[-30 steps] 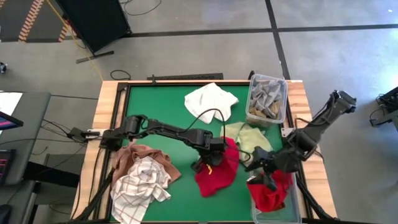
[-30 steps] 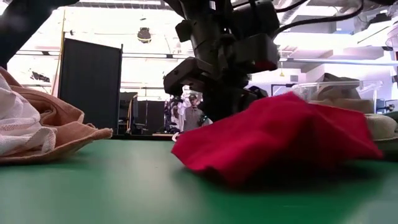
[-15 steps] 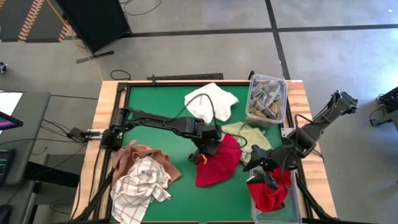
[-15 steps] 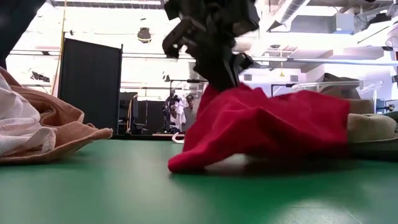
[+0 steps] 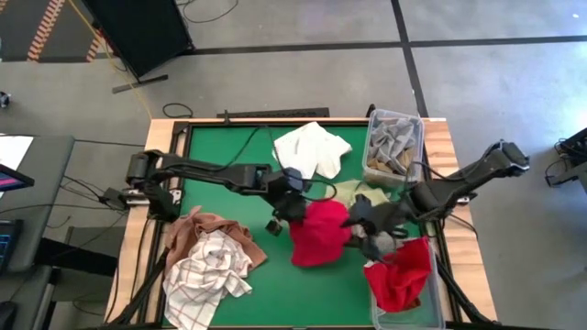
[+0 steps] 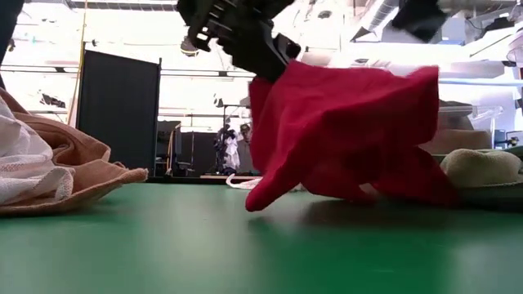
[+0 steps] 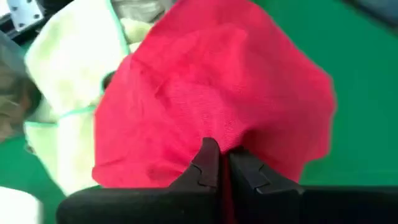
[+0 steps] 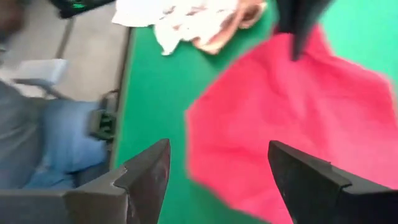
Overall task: Sort towels by color in basket
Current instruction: Put the red towel into the transparent bin
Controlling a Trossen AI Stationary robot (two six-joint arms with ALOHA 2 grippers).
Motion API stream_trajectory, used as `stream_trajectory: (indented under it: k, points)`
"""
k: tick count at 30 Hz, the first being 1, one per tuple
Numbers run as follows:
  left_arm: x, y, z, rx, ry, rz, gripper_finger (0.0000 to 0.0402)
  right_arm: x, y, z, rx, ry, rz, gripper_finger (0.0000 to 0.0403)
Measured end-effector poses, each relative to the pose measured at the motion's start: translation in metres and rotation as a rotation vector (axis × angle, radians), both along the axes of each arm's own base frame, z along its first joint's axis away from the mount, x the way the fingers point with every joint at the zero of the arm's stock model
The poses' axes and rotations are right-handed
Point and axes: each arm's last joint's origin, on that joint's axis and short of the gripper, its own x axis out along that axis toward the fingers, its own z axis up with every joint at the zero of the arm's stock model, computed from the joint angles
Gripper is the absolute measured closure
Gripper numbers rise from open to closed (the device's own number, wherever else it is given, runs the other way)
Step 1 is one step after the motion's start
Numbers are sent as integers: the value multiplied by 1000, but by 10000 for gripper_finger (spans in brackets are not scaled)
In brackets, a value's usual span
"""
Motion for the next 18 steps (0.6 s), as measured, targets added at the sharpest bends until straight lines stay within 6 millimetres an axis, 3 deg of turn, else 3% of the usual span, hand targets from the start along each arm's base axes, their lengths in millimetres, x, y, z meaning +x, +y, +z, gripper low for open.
stream_trajectory:
  k: [9,18]
  points:
    - [-15,26,-41,-186,-125,127,398,39,-24,-38,-26,144,-28,107]
    - [-22,33,-56,-285,-204,228,396,70,-40,-76,-19,228,-86,107]
